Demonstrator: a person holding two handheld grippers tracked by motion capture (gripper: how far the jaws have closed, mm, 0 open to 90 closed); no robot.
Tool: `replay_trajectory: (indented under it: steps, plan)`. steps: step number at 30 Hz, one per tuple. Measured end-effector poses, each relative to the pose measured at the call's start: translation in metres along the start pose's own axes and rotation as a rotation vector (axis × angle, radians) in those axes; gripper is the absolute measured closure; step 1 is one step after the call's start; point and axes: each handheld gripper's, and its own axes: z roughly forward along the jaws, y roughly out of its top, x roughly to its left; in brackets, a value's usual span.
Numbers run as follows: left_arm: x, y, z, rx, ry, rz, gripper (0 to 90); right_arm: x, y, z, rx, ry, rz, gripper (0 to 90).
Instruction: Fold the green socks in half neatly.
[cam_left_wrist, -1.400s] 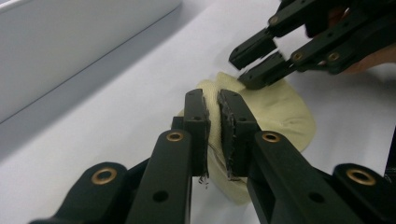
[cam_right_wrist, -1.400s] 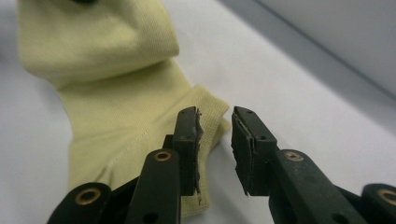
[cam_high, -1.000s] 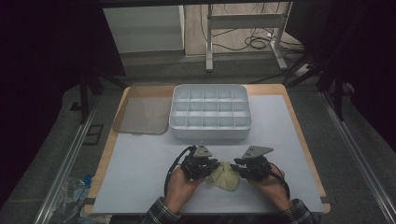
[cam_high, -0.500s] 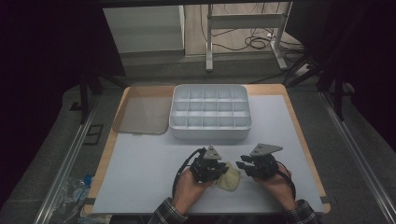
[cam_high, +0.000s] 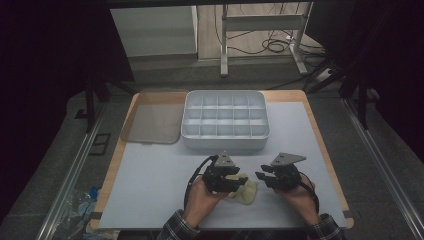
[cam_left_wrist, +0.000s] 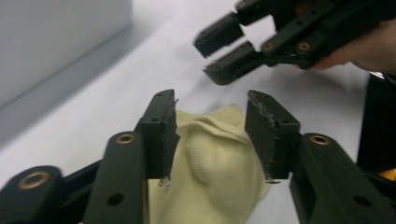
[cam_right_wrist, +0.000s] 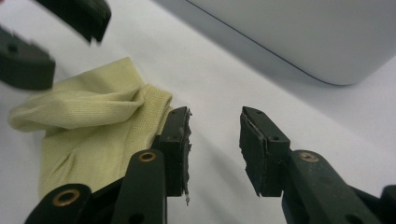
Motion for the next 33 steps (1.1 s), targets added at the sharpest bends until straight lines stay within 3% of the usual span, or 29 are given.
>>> replay_trajectory:
  steps: [4,11,17,25,33]
  plan:
    - [0.005,-0.005,0.0,0.012,0.043,-0.005,39.7,0.0,-0.001,0.001,0.004,0.0,0.001,62.4]
    - [0.008,-0.02,0.014,0.054,0.085,-0.015,21.5,0.0,-0.001,0.001,0.005,-0.001,0.001,61.6]
    - [0.007,-0.027,0.028,0.065,0.147,-0.029,5.1,0.0,-0.001,0.0,0.004,-0.001,0.003,61.5]
    - [0.005,-0.029,0.042,0.095,0.172,-0.01,1.3,-0.001,-0.003,-0.001,0.005,-0.003,0.007,61.4]
    - [0.005,-0.028,0.048,0.092,0.189,0.0,0.5,-0.002,-0.003,-0.002,0.002,-0.005,0.008,61.4]
